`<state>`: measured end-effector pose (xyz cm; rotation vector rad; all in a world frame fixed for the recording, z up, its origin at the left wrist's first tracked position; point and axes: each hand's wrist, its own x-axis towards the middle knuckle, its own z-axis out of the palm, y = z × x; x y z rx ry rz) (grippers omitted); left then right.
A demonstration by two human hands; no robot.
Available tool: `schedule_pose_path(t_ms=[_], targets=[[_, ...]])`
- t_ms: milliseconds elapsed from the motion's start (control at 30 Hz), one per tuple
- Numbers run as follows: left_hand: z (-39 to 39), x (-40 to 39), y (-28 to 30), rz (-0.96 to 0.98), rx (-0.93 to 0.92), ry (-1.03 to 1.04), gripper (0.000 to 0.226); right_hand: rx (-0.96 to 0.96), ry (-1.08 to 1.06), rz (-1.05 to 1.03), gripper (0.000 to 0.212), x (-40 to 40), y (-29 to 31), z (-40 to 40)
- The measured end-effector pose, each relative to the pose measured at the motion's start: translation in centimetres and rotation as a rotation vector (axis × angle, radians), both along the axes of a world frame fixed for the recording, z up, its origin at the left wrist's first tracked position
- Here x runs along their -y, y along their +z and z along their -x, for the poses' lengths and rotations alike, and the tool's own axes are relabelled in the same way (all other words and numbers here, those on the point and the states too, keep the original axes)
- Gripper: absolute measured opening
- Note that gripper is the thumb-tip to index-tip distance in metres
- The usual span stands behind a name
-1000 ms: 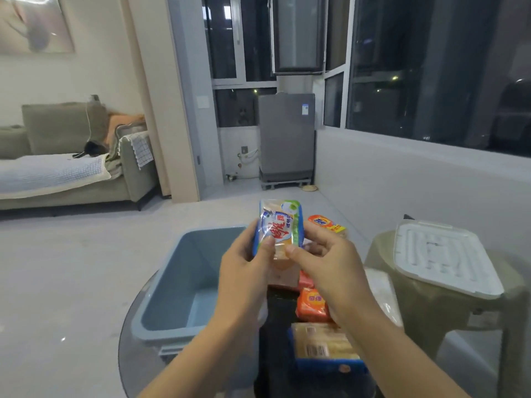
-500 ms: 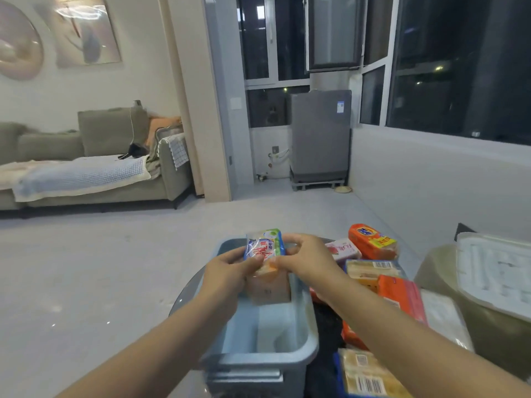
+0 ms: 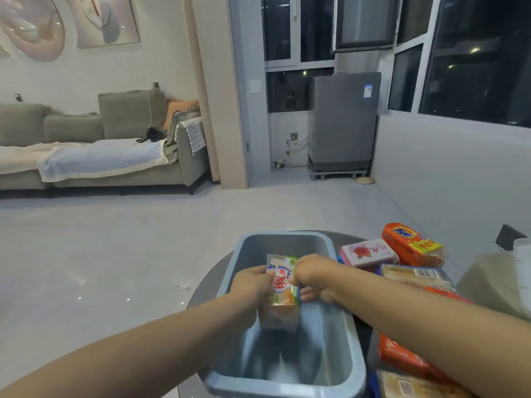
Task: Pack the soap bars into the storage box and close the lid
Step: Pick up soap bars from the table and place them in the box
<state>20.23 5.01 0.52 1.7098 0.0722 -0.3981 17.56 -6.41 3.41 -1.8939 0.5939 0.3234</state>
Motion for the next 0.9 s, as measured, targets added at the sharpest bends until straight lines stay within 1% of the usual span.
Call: schedule_pose_path(t_ms=[67, 200, 267, 300, 367, 467, 500, 567, 600, 700, 767, 833, 867, 900], targets=[[-0.5, 0.2, -0.7, -0.046, -0.036, -0.011, 0.026, -0.037, -0.036, -0.039, 0.029, 0.0, -0.9, -0.8], [-1.1, 0.8, -2.0, -0.123, -0.091, -0.045, 0.031, -0.118, -0.038, -0.001, 0.027, -0.1, -2.0, -1.9], [-1.4, 1.0, -2.4, -0.174, -0.108, -0.061, 0.035, -0.143, -0.046, 0.002, 0.016, -0.1, -2.3, -2.1], [-1.6, 1.1, -2.5, -0.194, -0.115, -0.067, 0.038, -0.142, -0.043, -0.005, 0.016, -0.1, -2.4, -2.1], [-1.7, 1.3, -2.5, -0.225, -0.135, -0.072, 0.044, -0.121, -0.052, -0.027, 0.025, -0.2, -2.5, -2.1], [-1.5, 1.5, -2.2, -0.251, -0.160, -0.091, 0.050, -0.043, -0.060, -0.022, 0.028, -0.2, -2.1, -1.7], [-1.5, 1.5, -2.1, -0.254, -0.166, -0.105, 0.049, -0.002, -0.044, 0.029, 0.033, -0.2, -2.0, -1.5], [-1.3, 1.5, -1.9, -0.279, -0.148, -0.147, 0.046, 0.107, 0.034, 0.202, 0.049, -0.3, -1.6, -0.5], [-1.2, 1.5, -2.0, -0.301, -0.131, -0.175, 0.043, 0.176, 0.081, 0.281, 0.052, -0.4, -1.4, 0.2], [-0.7, 1.2, -2.1, -0.296, -0.080, -0.238, 0.035, 0.425, 0.133, 0.425, 0.046, -0.3, -0.8, 2.7], [-0.4, 1.0, -2.1, -0.290, -0.078, -0.252, 0.031, 0.559, 0.126, 0.601, 0.044, 0.4, -0.9, 4.0], [-0.1, 0.9, -1.9, -0.298, -0.110, -0.265, 0.031, 0.578, 0.103, 0.760, 0.050, 1.3, -1.1, 4.8], [-0.1, 0.9, -1.7, -0.310, -0.125, -0.272, 0.030, 0.547, 0.084, 0.753, 0.055, 1.8, -1.3, 5.1], [-0.1, 0.8, -1.6, -0.314, -0.137, -0.276, 0.030, 0.514, 0.063, 0.678, 0.059, 2.1, -1.5, 5.4]])
